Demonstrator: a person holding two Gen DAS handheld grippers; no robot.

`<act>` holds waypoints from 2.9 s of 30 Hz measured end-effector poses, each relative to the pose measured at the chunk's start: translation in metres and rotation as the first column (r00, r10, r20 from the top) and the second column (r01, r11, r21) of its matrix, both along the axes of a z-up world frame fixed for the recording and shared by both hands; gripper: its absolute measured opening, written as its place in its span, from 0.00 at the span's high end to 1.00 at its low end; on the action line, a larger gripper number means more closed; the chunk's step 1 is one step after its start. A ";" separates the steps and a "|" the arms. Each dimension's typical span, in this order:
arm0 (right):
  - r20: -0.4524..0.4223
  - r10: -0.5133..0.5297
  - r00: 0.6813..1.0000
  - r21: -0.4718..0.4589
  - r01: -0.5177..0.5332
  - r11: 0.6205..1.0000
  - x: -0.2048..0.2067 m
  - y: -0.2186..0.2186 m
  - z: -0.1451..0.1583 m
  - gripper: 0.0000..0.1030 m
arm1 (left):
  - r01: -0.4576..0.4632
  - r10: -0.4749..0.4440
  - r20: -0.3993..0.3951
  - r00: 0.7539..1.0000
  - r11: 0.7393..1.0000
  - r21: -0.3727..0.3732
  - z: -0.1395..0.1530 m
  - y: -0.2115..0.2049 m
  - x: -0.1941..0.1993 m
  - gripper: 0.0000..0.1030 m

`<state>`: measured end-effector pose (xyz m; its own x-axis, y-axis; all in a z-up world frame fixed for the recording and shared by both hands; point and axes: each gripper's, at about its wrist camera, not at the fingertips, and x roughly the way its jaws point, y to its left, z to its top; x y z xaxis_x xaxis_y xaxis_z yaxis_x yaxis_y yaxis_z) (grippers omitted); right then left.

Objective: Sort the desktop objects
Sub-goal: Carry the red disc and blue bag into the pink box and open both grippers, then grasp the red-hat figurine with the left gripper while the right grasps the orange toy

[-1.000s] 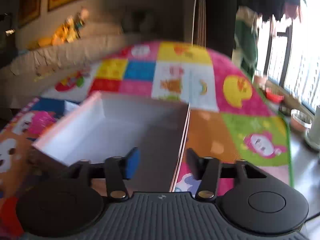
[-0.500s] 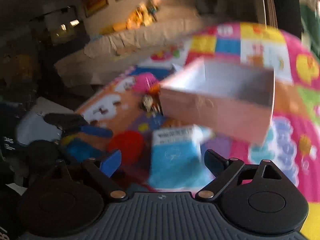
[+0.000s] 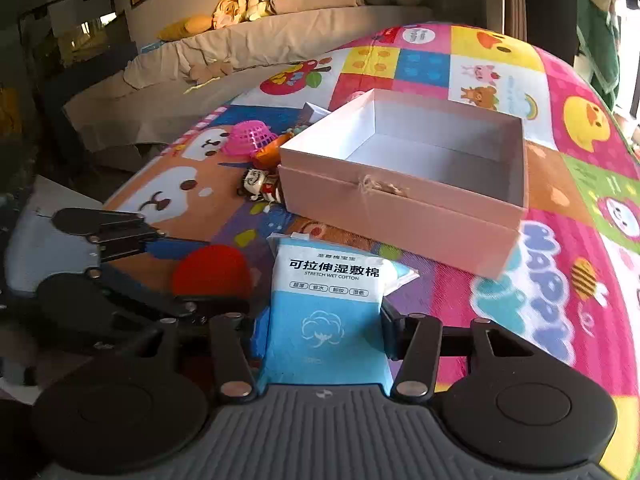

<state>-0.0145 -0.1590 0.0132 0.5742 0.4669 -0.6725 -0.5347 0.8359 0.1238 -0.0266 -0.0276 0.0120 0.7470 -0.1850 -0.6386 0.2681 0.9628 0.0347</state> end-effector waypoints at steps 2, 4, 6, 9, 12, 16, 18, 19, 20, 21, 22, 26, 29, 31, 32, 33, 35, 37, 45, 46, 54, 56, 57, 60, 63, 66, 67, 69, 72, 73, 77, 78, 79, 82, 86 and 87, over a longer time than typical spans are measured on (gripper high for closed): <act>0.016 -0.003 1.000 0.022 0.003 1.000 -0.008 -0.011 0.016 0.51 | 0.012 -0.012 0.052 0.999 1.000 -0.007 0.022 0.000 -0.001 0.33; 0.084 -0.019 0.996 0.054 0.014 0.998 -0.016 -0.022 0.039 0.51 | 0.006 -0.002 0.142 0.990 1.000 -0.029 0.056 0.003 0.005 0.33; 0.183 -0.068 0.981 0.110 0.048 0.993 -0.018 -0.035 0.072 0.51 | -0.008 0.018 0.256 0.967 0.999 -0.040 0.091 0.004 0.016 0.33; 0.321 -0.178 0.930 0.154 0.134 0.979 -0.004 -0.047 0.111 0.51 | -0.017 0.033 0.325 0.945 0.998 -0.053 0.123 0.003 0.047 0.33; 0.353 -0.248 0.902 0.166 0.200 0.966 0.029 -0.049 0.123 0.51 | -0.011 0.039 0.280 0.959 0.995 -0.104 0.128 0.001 0.086 0.33; 0.310 -0.265 0.913 0.160 0.225 0.961 0.082 -0.042 0.107 0.50 | -0.011 0.039 0.257 0.966 0.994 -0.110 0.114 -0.003 0.135 0.28; 0.258 -0.285 0.923 0.152 0.253 0.956 0.110 -0.041 0.092 0.47 | -0.052 0.084 0.203 0.976 0.985 -0.162 0.104 0.008 0.146 0.19; 0.231 -0.305 0.924 0.152 0.275 0.949 0.120 -0.042 0.085 0.47 | -0.065 0.100 0.186 0.977 0.980 -0.187 0.100 0.016 0.144 0.17; 0.206 -0.329 0.922 0.157 0.301 0.941 0.127 -0.045 0.077 0.47 | -0.071 0.107 0.177 0.978 0.978 -0.198 0.094 0.025 0.139 0.13; 0.198 -0.328 0.924 0.159 0.300 0.940 0.128 -0.047 0.071 0.47 | -0.081 0.116 0.173 0.978 0.977 -0.198 0.088 0.034 0.131 0.11; 0.201 -0.323 0.925 0.158 0.295 0.942 0.124 -0.049 0.066 0.47 | -0.092 0.126 0.171 0.977 0.978 -0.189 0.081 0.041 0.122 0.10; 0.275 -0.260 0.925 0.087 0.246 0.965 0.093 -0.041 0.053 0.47 | -0.125 0.140 0.153 0.978 0.987 -0.102 0.046 0.066 0.087 0.10; 0.310 -0.160 0.937 0.039 0.155 0.987 0.065 -0.024 0.050 0.47 | -0.124 0.125 0.126 0.984 0.992 -0.016 0.021 0.074 0.074 0.10; 0.315 -0.087 0.945 0.007 0.089 0.996 0.050 -0.006 0.047 0.47 | -0.113 0.112 0.093 0.989 0.994 0.005 0.010 0.078 0.069 0.10; 0.307 -0.037 0.951 -0.007 0.041 0.999 0.043 0.005 0.043 0.49 | -0.108 0.108 0.078 0.991 0.994 0.001 0.005 0.079 0.068 0.10; 0.293 0.003 0.956 -0.014 0.001 1.000 0.038 0.016 0.041 0.52 | -0.106 0.106 0.072 0.992 0.994 -0.004 0.002 0.080 0.069 0.10; 0.257 0.080 0.963 -0.029 -0.075 0.997 0.032 0.034 0.033 0.54 | -0.092 0.092 0.071 0.993 0.996 -0.007 -0.001 0.078 0.068 0.10; 0.243 0.117 0.963 -0.068 -0.104 0.992 0.030 0.050 0.025 0.54 | -0.079 0.080 0.078 0.994 0.997 -0.007 -0.002 0.073 0.069 0.10; 0.246 -0.057 0.968 -0.192 0.106 0.976 0.049 0.038 0.011 0.61 | -0.099 0.099 0.064 0.993 0.995 -0.002 -0.010 0.054 0.089 0.20; 0.238 -0.066 0.969 -0.175 0.109 0.978 0.050 0.031 0.013 0.61 | -0.105 0.105 0.058 0.993 0.994 -0.003 -0.012 0.053 0.092 0.23; 0.395 0.103 0.913 -0.217 -0.016 0.976 0.027 0.071 0.036 0.60 | -0.118 0.118 0.061 0.991 0.993 -0.010 -0.006 0.069 0.056 0.32; 0.450 0.178 0.875 -0.287 -0.047 0.957 0.023 0.096 0.030 0.60 | -0.129 0.128 0.066 0.990 0.991 0.023 -0.005 0.076 0.034 0.32; 0.461 0.211 0.862 -0.315 -0.063 0.947 0.022 0.109 0.027 0.60 | -0.144 0.141 0.068 0.988 0.989 0.039 -0.005 0.081 0.025 0.32; 0.473 0.314 0.823 -0.427 -0.098 0.899 0.025 0.147 0.008 0.60 | -0.209 0.207 0.064 0.976 0.977 0.043 -0.006 0.100 0.006 0.30; 0.456 0.383 0.803 -0.556 -0.079 0.828 0.036 0.181 -0.019 0.61 | -0.238 0.239 0.052 0.970 0.971 -0.009 -0.003 0.116 -0.004 0.20; 0.433 0.397 0.809 -0.632 -0.041 0.774 0.052 0.202 -0.039 0.61 | -0.232 0.235 0.060 0.970 0.972 -0.043 -0.002 0.121 -0.009 0.13; 0.417 0.397 0.818 -0.647 -0.040 0.761 0.057 0.204 -0.044 0.61 | -0.227 0.230 0.061 0.971 0.973 -0.049 -0.002 0.121 -0.010 0.13; 0.405 0.407 0.819 -0.663 -0.044 0.748 0.063 0.208 -0.050 0.65 | -0.222 0.225 0.057 0.973 0.973 -0.058 -0.003 0.121 -0.010 0.12; 0.402 0.431 0.808 -0.677 -0.054 0.734 0.058 0.209 -0.049 0.90 | -0.222 0.225 0.052 0.973 0.973 -0.064 -0.005 0.119 -0.010 0.10; 0.409 0.431 0.804 -0.670 -0.056 0.741 0.054 0.207 -0.046 0.96 | -0.223 0.226 0.050 0.973 0.973 -0.065 -0.005 0.119 -0.010 0.10; 0.394 0.397 0.829 -0.612 -0.086 0.786 0.039 0.189 -0.030 0.98 | -0.226 0.229 0.045 0.972 0.972 -0.068 -0.004 0.116 -0.008 0.08; 0.382 0.388 0.839 -0.597 -0.096 0.796 0.035 0.183 -0.026 0.98 | -0.225 0.228 0.043 0.973 0.972 -0.067 -0.004 0.116 -0.007 0.08; 0.372 0.378 0.848 -0.580 -0.106 0.808 0.033 0.178 -0.022 0.98 | -0.223 0.227 0.042 0.973 0.972 -0.067 -0.004 0.115 -0.005 0.08; 0.399 0.368 0.840 -0.566 -0.090 0.820 0.027 0.171 -0.014 0.97 | -0.222 0.225 0.040 0.974 0.973 -0.058 -0.005 0.108 0.000 0.07; 0.417 0.345 0.841 -0.551 -0.068 0.831 0.042 0.184 -0.012 0.92 | -0.216 0.217 0.034 0.976 0.976 -0.022 -0.011 0.099 -0.001 0.05; 0.416 0.345 0.841 -0.556 -0.065 0.828 0.047 0.190 -0.014 0.92 | -0.212 0.213 0.030 0.977 0.977 -0.011 -0.014 0.098 -0.002 0.05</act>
<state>0.0328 0.0306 -0.0005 0.8139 0.2885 -0.5044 -0.5704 0.5624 -0.5987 -0.0290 0.0702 -0.0016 0.7889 -0.0244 -0.6140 0.0563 0.9979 0.0326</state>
